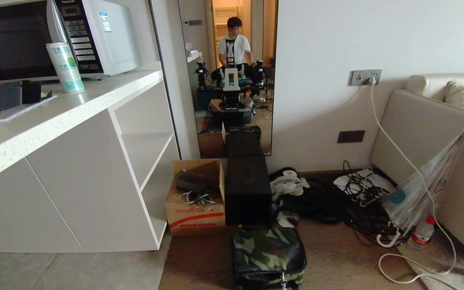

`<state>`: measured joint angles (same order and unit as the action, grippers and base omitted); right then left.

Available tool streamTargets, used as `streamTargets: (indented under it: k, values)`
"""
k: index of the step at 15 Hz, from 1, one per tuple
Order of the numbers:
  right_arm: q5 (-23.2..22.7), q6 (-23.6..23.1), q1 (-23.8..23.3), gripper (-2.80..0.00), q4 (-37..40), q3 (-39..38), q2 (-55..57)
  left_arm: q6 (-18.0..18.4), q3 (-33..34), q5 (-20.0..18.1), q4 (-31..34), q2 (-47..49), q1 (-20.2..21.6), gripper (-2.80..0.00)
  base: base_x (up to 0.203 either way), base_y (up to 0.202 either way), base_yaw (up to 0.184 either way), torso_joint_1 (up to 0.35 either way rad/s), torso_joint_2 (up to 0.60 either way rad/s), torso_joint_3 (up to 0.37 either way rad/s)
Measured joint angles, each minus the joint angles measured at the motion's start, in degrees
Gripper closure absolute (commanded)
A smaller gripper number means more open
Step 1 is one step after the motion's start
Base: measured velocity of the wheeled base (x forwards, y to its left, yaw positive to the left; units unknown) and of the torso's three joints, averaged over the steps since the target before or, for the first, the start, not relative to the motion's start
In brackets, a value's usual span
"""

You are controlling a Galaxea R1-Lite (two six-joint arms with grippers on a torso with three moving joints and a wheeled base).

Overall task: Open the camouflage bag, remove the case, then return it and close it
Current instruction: Open the top of the storage box

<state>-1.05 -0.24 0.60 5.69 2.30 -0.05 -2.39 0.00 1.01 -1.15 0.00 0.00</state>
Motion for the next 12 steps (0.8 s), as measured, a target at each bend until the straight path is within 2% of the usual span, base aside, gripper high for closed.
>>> streamTargets:
  k: [12]
  values:
    - [0.0,0.0,0.0,0.0,0.0,0.0,0.0,0.0,0.0,0.0,0.0,0.0,0.0,0.0,0.0,0.0,0.0,0.0,0.0,0.0]
